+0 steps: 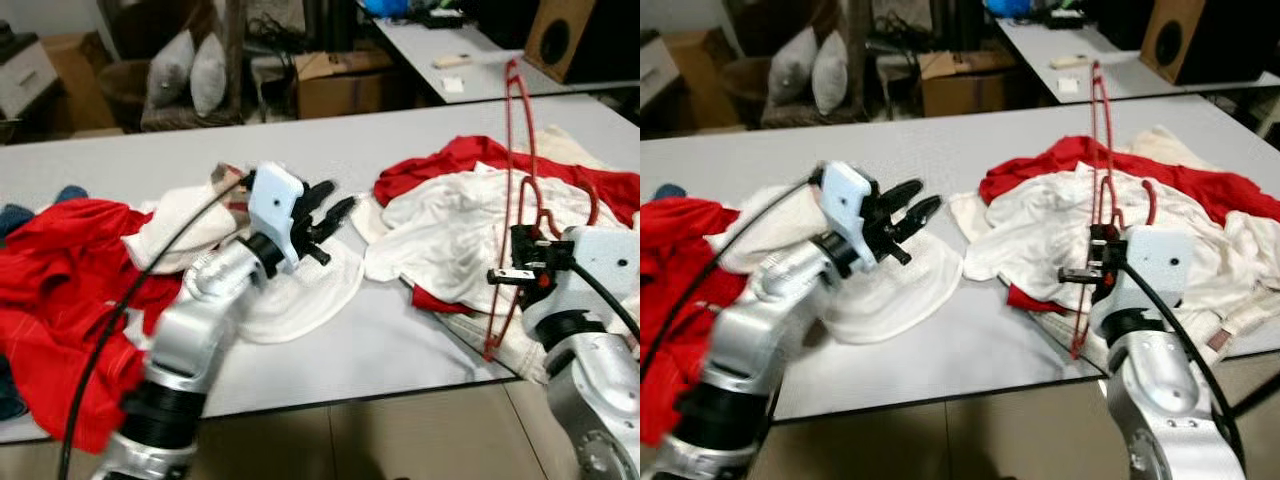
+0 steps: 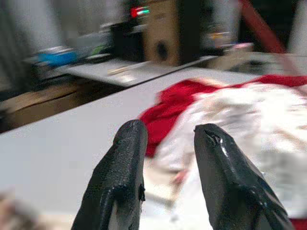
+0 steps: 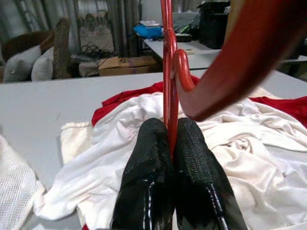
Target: Hang hanger
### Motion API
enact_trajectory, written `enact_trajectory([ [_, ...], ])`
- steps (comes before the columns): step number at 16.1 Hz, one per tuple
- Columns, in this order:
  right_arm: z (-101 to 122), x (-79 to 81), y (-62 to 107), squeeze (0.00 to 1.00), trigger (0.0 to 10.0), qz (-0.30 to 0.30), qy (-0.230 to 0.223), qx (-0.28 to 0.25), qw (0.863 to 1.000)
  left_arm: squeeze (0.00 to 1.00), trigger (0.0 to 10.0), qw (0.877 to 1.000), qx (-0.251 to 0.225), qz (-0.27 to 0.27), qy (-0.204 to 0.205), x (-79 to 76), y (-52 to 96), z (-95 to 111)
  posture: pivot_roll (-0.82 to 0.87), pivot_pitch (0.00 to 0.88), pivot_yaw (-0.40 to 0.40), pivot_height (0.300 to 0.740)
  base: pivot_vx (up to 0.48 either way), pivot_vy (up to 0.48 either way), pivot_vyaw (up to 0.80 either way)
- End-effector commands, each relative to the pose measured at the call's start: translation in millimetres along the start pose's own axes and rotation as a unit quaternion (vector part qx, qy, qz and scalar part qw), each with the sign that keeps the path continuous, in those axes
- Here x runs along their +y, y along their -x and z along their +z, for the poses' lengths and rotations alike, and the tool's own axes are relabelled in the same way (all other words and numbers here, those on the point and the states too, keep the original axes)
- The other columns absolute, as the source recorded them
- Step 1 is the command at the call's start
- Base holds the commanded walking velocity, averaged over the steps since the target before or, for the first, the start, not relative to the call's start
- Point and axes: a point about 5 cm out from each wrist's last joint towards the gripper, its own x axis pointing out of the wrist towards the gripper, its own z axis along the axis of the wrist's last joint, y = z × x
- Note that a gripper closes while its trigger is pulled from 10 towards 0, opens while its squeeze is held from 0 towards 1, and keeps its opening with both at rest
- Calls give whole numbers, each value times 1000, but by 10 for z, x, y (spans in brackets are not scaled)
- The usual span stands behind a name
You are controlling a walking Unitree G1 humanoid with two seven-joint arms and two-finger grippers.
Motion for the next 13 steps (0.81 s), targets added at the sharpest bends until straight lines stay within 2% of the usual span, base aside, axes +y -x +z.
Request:
enact_trajectory([
  [1,-36,-19,31,0,10000,2,6,19,1000,0,10000,998,-2,57,-11,117,61,-32,-77,0,86,740,0,0,0],
  [2,-57,-18,41,0,10000,5,7,25,1000,0,10000,998,-6,66,-14,128,78,-30,-77,0,86,740,0,0,0],
  [4,-114,6,66,0,10000,23,5,38,999,0,10000,993,5,113,-27,191,214,-99,-74,9,80,740,0,0,0],
  [6,-125,35,43,0,10000,29,0,37,999,0,10000,991,9,129,-33,168,283,-139,-63,19,63,740,0,-476,0],
  [13,-97,55,27,0,10000,39,2,27,999,0,10000,989,11,142,-41,140,289,-161,-59,28,59,740,0,-464,0],
])
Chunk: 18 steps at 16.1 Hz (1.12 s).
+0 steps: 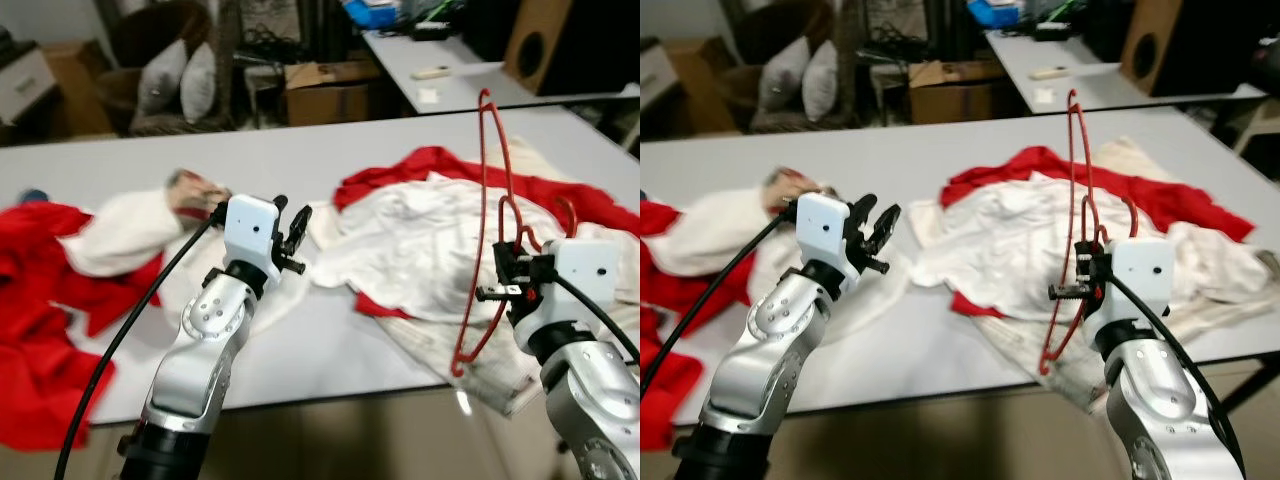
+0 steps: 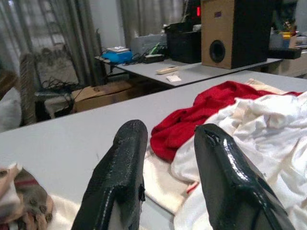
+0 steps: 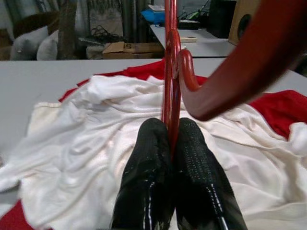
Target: Hang hanger
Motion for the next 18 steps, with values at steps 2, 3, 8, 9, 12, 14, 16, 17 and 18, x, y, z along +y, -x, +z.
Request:
enact_trajectory([
  [2,25,-7,7,0,10000,-1,-3,-7,1000,0,10000,999,29,20,-10,95,-9,-46,-58,29,60,740,0,0,0],
  [3,32,-2,14,0,10000,-3,-9,-11,1000,0,10000,999,29,19,-12,107,-23,-47,-58,29,63,740,0,480,-800],
  [8,18,-17,24,0,10000,-22,-17,-10,1000,0,10000,998,10,1,-56,25,-69,8,-58,29,75,740,0,-114,-640],
  [9,4,-35,27,0,10000,-31,-18,-7,999,0,10000,998,8,-5,-56,4,-73,6,-58,28,75,740,0,-480,0],
  [12,29,-73,19,0,10000,-37,-19,-13,999,0,10000,999,18,-29,-34,-36,-66,-31,-57,28,78,740,0,0,0],
  [14,66,-107,27,0,10000,-32,-21,-22,999,0,10000,997,32,-70,10,-129,-36,-68,-61,32,79,740,0,0,0],
  [16,65,-187,49,0,10000,-42,-13,-16,999,682,10000,995,27,-97,13,-205,-29,-64,-69,39,80,740,0,0,0],
  [17,57,-239,60,0,10000,-48,-5,-9,999,682,10000,993,28,-116,22,-258,-21,-69,-72,41,83,740,0,0,0],
  [18,26,-286,69,0,10000,-57,5,4,998,1000,10000,988,22,-147,46,-325,-4,-64,-75,41,89,740,0,0,0],
])
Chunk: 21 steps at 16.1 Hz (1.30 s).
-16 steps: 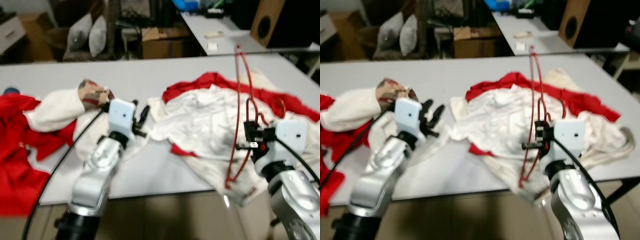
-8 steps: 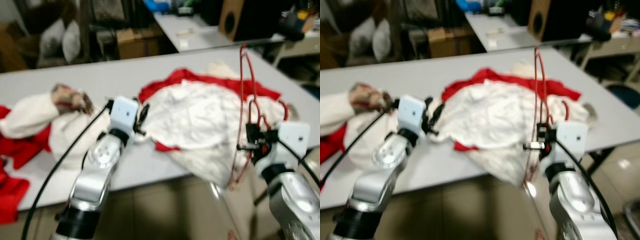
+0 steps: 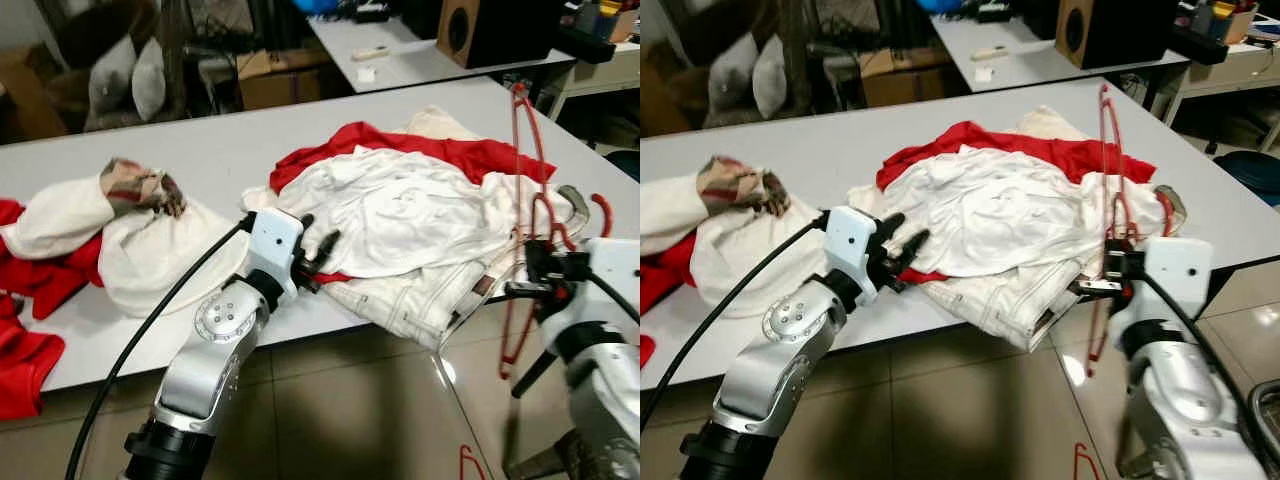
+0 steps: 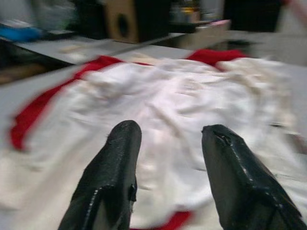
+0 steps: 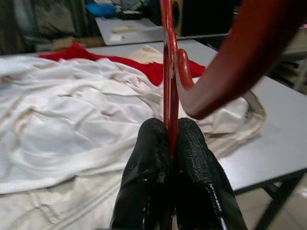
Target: Hang hanger
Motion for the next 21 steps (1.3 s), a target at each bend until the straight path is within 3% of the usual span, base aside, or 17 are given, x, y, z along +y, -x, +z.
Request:
enact_trajectory([
  [1,-30,-50,20,0,10000,-8,6,13,1000,1000,10000,999,-4,-46,15,-101,2,27,-76,41,91,740,0,0,0],
  [6,-204,-190,79,0,10000,-47,34,65,996,1000,10000,988,53,-139,-32,-316,-276,-196,-81,42,99,740,0,0,0],
  [7,-195,-223,78,0,10000,-59,27,62,996,784,10000,986,50,-153,-36,-370,-345,-195,-83,42,102,740,0,0,0],
  [8,-149,-261,67,0,10000,-71,27,48,996,0,10000,980,52,-188,-37,-502,-463,-223,-91,42,108,740,0,0,0],
  [9,-126,-269,64,0,10000,-74,24,41,996,0,10000,977,55,-200,-43,-553,-501,-246,-92,42,109,740,0,0,0],
  [10,-71,-272,64,0,10000,-75,23,27,997,0,10000,966,67,-239,-70,-684,-567,-332,-102,42,116,740,0,0,0],
  [12,-49,-286,78,0,10000,-79,26,21,996,0,10000,948,85,-291,-96,-798,-582,-444,-114,42,126,740,0,0,0],
  [14,-45,-308,96,0,10000,-84,27,21,996,0,10000,942,112,-286,-135,-771,-614,-574,-119,44,130,740,0,0,0],
  [16,-38,-309,105,0,10000,-86,25,19,996,0,10000,941,130,-251,-184,-660,-656,-668,-120,46,131,740,0,0,0],
  [18,-31,-272,105,0,10000,-78,23,17,997,0,10000,947,157,-176,-217,-288,-665,-697,-115,48,129,740,0,0,0],
  [19,-32,-264,103,0,10000,-75,22,18,997,0,10000,948,160,-167,-218,-202,-647,-694,-112,48,128,740,0,0,0],
  [21,-42,-223,94,0,10000,-60,19,18,998,0,10000,948,176,-138,-228,135,-539,-703,-104,47,126,740,0,0,0],
])
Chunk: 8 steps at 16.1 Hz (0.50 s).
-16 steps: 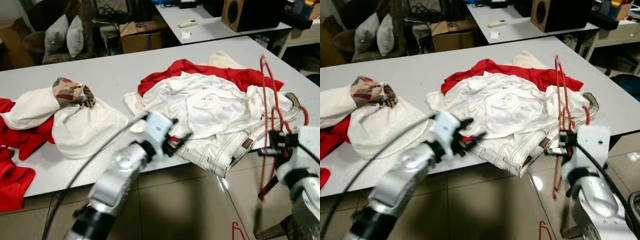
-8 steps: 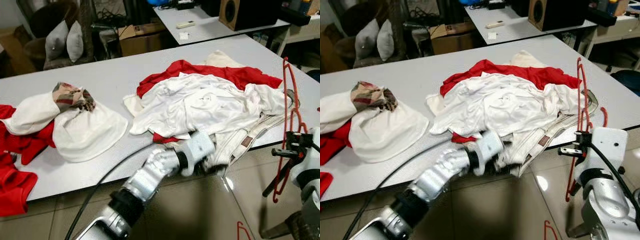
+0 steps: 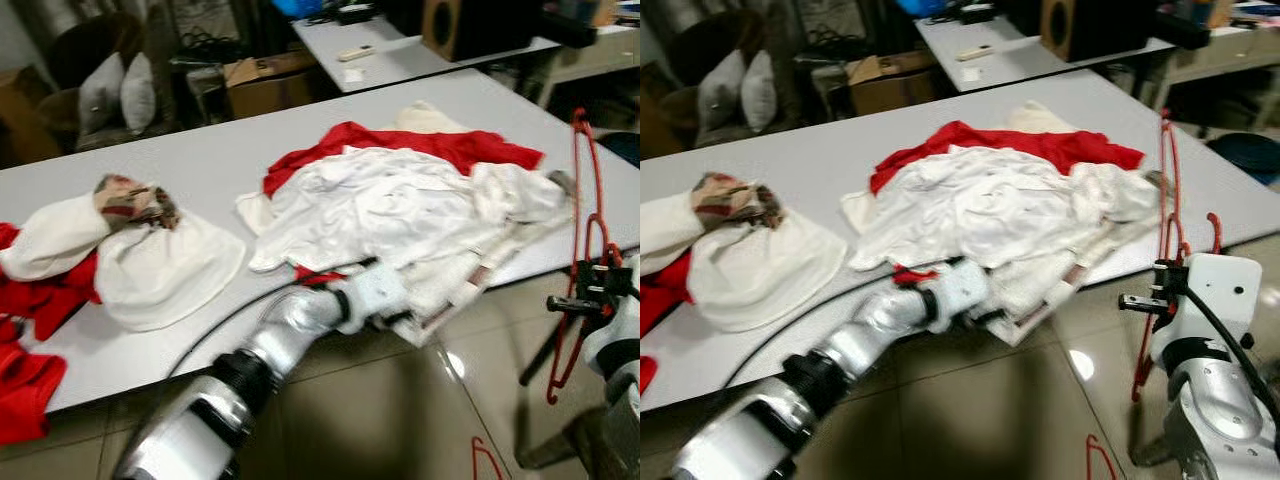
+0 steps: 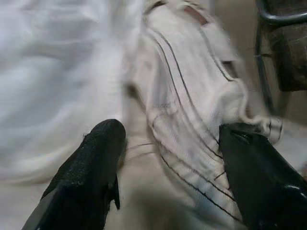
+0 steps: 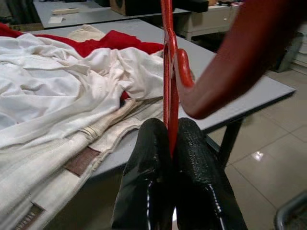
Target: Hang hanger
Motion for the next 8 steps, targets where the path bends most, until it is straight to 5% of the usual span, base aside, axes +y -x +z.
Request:
enact_trajectory([
  [1,42,74,17,0,10000,24,-5,-11,1000,0,10000,996,68,59,13,329,296,-337,-102,45,123,740,0,0,0],
  [8,33,231,-17,0,10000,77,-1,-9,997,0,10000,983,116,138,40,734,862,-691,-82,41,95,740,0,0,0],
])
